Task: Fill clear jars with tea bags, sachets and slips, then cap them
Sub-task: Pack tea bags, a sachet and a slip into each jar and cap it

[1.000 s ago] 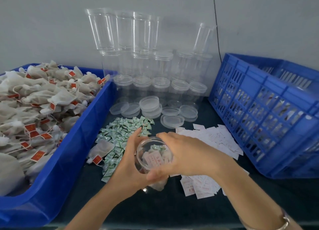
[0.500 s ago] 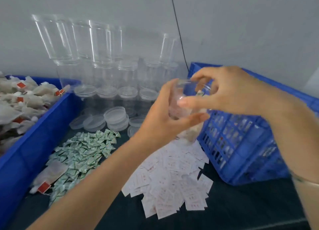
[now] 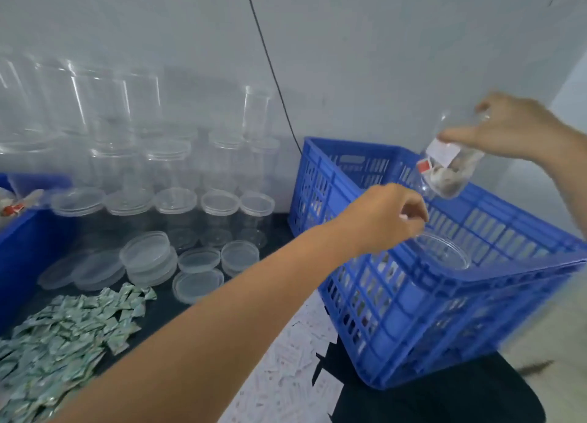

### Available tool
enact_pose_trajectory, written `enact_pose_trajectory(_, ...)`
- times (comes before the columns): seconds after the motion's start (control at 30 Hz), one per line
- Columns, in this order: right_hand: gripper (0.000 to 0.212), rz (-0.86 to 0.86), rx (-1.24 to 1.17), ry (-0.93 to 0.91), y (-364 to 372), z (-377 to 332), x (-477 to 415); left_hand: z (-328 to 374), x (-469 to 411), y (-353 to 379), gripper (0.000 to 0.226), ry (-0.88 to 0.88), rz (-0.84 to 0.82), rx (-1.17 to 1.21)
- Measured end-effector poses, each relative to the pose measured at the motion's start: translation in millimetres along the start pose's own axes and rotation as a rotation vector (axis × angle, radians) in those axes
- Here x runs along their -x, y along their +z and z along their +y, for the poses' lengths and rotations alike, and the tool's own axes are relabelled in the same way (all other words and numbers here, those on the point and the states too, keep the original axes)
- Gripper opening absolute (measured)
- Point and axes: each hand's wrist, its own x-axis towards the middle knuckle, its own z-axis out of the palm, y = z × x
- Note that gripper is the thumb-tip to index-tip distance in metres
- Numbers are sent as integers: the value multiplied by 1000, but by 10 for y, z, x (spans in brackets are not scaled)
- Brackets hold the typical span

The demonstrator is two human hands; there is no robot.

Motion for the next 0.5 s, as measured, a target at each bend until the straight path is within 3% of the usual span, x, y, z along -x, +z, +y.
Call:
enact_pose_trajectory(0.13, 75, -270, 104, 60, 500, 173, -197, -161, -96, 237, 31, 40, -147, -127)
enact_pose_trajectory(0.27, 63, -499, 216, 90, 1037, 246, -275, -317, -46, 374, 42, 116, -51, -156)
enact_pose_trajectory(0.37, 70, -495, 284, 89, 1241, 191, -395, -354, -21, 417, 39, 172, -5, -140)
enact_pose_trajectory(0.5, 64, -504, 167, 133, 1368, 152, -596, -355, -18, 440, 38, 207, 7, -135)
